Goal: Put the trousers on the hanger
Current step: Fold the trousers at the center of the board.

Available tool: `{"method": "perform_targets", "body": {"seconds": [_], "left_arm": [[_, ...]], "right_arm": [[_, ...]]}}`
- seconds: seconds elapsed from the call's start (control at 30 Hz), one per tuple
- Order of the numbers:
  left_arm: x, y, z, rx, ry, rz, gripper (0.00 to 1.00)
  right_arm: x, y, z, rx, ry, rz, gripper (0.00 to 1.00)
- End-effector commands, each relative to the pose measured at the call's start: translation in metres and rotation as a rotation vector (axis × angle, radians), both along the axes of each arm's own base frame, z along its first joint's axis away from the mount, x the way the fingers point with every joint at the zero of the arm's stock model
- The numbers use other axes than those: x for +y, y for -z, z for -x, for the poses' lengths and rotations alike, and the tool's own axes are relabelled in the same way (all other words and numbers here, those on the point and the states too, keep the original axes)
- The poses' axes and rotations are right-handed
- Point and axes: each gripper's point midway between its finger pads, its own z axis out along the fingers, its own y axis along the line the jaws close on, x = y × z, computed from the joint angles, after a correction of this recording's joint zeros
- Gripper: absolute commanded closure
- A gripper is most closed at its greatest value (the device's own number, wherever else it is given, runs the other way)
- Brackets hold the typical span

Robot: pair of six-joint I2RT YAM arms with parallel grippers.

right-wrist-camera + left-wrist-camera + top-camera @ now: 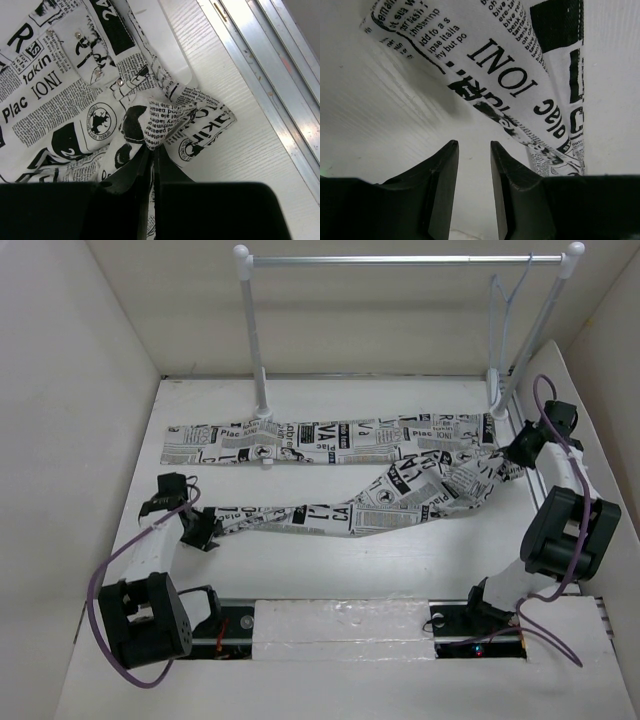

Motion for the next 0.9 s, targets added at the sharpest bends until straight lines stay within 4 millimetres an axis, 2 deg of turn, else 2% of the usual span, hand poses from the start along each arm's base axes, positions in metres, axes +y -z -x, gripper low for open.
{"method": "perform_targets", "body": {"seconds": [0.0,0.23,0.6,0.67,0.7,0.73,0.83,0.87], "left_arm": [[0.002,-0.005,-0.015,-0.064,-0.097,0.013,0.71],[0.031,0.010,-0.010,-0.022,-0.188,-0.122,0.68],[0.026,0.039,-0.002,0.033,-0.191,-0.098,0.65],[0.026,0.041,-0.004,0.030,-0.180,-0.096,0.75],[0.028,0.039,-0.007,0.016,-0.173,-0.105,0.84],[0.030,0.038,-0.010,0.005,-0.157,-0.120,1.00],[0.040,0.014,-0.029,-0.046,-0.140,-0.165,1.00],[0.050,-0.009,-0.043,-0.096,-0.134,-0.209,1.00]], "right_arm": [[-0.001,-0.020,-0.005,-0.083,-0.023,0.004,1.00],[0.007,-0.015,-0.007,-0.090,-0.059,-0.025,1.00],[0.010,-0.011,-0.008,-0.092,-0.080,-0.054,1.00],[0.008,-0.009,-0.005,-0.089,-0.068,-0.061,1.00],[0.008,-0.009,-0.006,-0.092,-0.069,-0.061,1.00],[0.008,-0.008,-0.006,-0.091,-0.068,-0.063,1.00],[0.007,-0.007,-0.004,-0.078,-0.063,-0.059,1.00],[0.001,-0.009,-0.003,-0.080,-0.049,-0.050,1.00]]}}
